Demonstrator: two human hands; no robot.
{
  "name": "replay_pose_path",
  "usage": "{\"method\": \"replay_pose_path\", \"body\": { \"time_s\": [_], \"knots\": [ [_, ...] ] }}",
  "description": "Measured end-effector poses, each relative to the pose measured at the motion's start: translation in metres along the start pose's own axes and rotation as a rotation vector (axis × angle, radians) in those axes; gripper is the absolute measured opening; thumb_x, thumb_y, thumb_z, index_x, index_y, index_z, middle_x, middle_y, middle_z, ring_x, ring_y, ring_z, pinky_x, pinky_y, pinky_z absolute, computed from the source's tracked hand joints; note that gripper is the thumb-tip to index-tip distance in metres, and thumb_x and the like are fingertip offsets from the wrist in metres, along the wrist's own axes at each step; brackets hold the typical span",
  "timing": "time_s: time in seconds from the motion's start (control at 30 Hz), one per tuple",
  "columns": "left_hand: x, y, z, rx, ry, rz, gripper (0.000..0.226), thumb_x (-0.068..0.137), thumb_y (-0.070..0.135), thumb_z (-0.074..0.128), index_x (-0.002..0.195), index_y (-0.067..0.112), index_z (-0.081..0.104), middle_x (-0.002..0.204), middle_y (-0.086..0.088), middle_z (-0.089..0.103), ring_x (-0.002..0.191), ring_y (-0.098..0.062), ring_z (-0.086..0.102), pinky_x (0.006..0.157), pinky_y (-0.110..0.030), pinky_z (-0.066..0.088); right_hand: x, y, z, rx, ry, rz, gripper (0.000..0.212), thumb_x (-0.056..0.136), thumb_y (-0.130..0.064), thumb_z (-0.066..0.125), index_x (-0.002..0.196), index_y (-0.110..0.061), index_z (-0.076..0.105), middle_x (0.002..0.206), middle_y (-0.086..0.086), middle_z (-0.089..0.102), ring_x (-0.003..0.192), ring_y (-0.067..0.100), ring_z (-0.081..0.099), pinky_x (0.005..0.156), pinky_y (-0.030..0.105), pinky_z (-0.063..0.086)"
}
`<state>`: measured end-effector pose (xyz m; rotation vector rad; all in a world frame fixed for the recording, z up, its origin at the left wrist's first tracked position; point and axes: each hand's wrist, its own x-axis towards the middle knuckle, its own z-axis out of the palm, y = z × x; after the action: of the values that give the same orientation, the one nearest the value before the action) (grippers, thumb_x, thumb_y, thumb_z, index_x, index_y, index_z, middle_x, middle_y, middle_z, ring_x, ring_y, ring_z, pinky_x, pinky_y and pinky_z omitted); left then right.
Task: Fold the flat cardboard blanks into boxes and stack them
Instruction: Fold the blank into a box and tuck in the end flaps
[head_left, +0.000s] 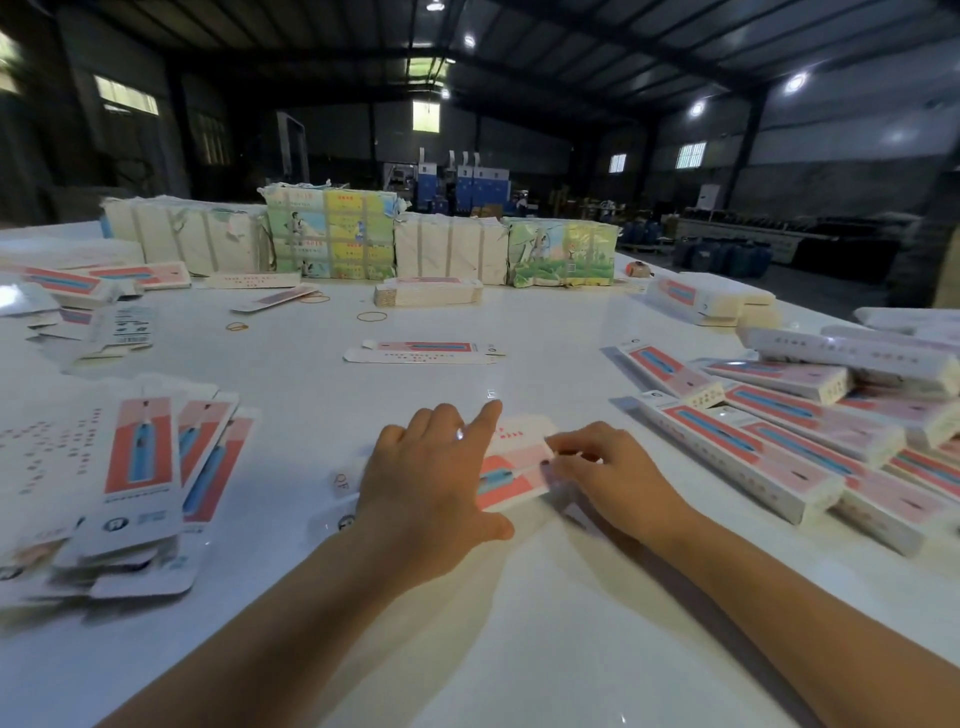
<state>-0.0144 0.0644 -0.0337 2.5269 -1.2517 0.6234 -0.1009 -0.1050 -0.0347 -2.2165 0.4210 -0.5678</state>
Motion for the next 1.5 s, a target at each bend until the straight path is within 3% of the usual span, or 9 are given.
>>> {"method": "replay_pose_path", "body": {
  "time_s": [0.1, 0.17, 0.53, 0.73, 0.83, 0.93, 1.2, 1.37, 1.5],
  "knots": [
    [-0.001, 0.004, 0.003, 0.101, 0.061, 0.043, 0.101, 0.072, 0.074, 0.052, 0.143, 0.033, -0.006, 0.136, 0.004, 0.033, 0.117, -0.014, 0.036, 0.093, -0.028, 0.031, 0.000, -0.003, -0.001, 0.519, -0.040, 0.141, 0.009, 0.083, 0.003, 0.061, 0.085, -0.004, 0.067, 0.092, 0.016, 0.071, 0.090, 0.025, 0.070, 0.083, 0.032, 0.056],
    [-0.001, 0.003, 0.004, 0.127, 0.052, 0.050, 0.102, 0.071, 0.076, 0.050, 0.144, 0.029, -0.005, 0.136, 0.004, 0.033, 0.117, -0.013, 0.038, 0.091, -0.027, 0.032, -0.002, -0.004, -0.006, 0.649, -0.020, 0.147, 0.011, 0.082, 0.008, 0.059, 0.087, 0.000, 0.065, 0.085, 0.013, 0.073, 0.079, 0.021, 0.071, 0.068, 0.026, 0.057],
    [0.009, -0.013, 0.000, -0.117, -0.167, -0.123, 0.087, 0.062, 0.056, 0.073, 0.130, 0.030, 0.025, 0.115, 0.009, 0.037, 0.101, -0.008, 0.036, 0.080, -0.028, 0.030, -0.005, -0.002, -0.012, 0.554, -0.138, -0.053, 0.047, 0.087, 0.007, 0.053, 0.115, -0.029, 0.064, 0.113, -0.004, 0.070, 0.109, 0.009, 0.063, 0.101, 0.033, 0.046],
    [0.007, -0.022, -0.009, -0.273, -0.390, -0.112, 0.086, 0.055, 0.048, 0.075, 0.127, 0.034, 0.030, 0.103, 0.014, 0.035, 0.097, -0.007, 0.040, 0.085, -0.028, 0.035, -0.012, -0.005, -0.016, 0.488, -0.330, -0.109, 0.075, 0.082, 0.014, 0.059, 0.130, -0.041, 0.044, 0.115, 0.037, 0.054, 0.113, 0.036, 0.058, 0.097, 0.042, 0.046],
    [0.007, -0.022, -0.013, -0.370, -0.466, -0.145, 0.078, 0.051, 0.048, 0.073, 0.118, 0.036, 0.035, 0.105, 0.014, 0.041, 0.096, -0.008, 0.047, 0.089, -0.031, 0.045, -0.013, -0.006, -0.011, 0.481, -0.279, -0.120, 0.071, 0.082, 0.011, 0.060, 0.132, -0.037, 0.047, 0.076, 0.030, 0.051, 0.073, 0.027, 0.047, 0.073, 0.027, 0.041],
    [0.008, -0.021, -0.016, -0.385, -0.408, -0.147, 0.064, 0.051, 0.049, 0.067, 0.106, 0.035, 0.040, 0.102, 0.013, 0.049, 0.095, -0.012, 0.054, 0.087, -0.035, 0.048, -0.011, -0.007, -0.008, 0.459, -0.182, -0.087, 0.070, 0.082, 0.009, 0.062, 0.132, -0.039, 0.048, 0.089, 0.032, 0.064, 0.097, 0.055, 0.052, 0.090, 0.053, 0.050],
    [0.012, -0.021, -0.014, -0.356, -0.208, -0.185, 0.049, 0.066, 0.052, 0.072, 0.102, 0.036, 0.043, 0.090, 0.016, 0.052, 0.080, -0.006, 0.055, 0.062, -0.025, 0.046, -0.009, -0.005, -0.002, 0.185, 0.375, -0.155, 0.041, 0.084, -0.016, 0.069, 0.121, -0.028, 0.055, 0.100, -0.010, 0.057, 0.080, 0.001, 0.056, 0.069, 0.013, 0.048],
    [0.010, -0.018, -0.018, -0.303, -0.185, -0.173, 0.049, 0.067, 0.058, 0.070, 0.100, 0.040, 0.038, 0.079, 0.022, 0.047, 0.067, -0.005, 0.052, 0.051, -0.019, 0.034, -0.014, -0.010, 0.003, 0.227, 0.292, -0.180, 0.033, 0.087, -0.008, 0.061, 0.085, -0.040, 0.063, 0.088, -0.013, 0.065, 0.071, 0.006, 0.058, 0.072, 0.031, 0.051],
    [0.009, -0.016, -0.016, -0.298, -0.206, -0.127, 0.051, 0.068, 0.059, 0.069, 0.104, 0.039, 0.040, 0.091, 0.018, 0.053, 0.074, -0.006, 0.054, 0.058, -0.021, 0.043, -0.018, -0.012, 0.006, 0.252, 0.217, -0.201, 0.030, 0.089, -0.004, 0.058, 0.097, -0.032, 0.067, 0.087, -0.006, 0.068, 0.063, 0.005, 0.056, 0.063, 0.025, 0.049]
  ]
}}
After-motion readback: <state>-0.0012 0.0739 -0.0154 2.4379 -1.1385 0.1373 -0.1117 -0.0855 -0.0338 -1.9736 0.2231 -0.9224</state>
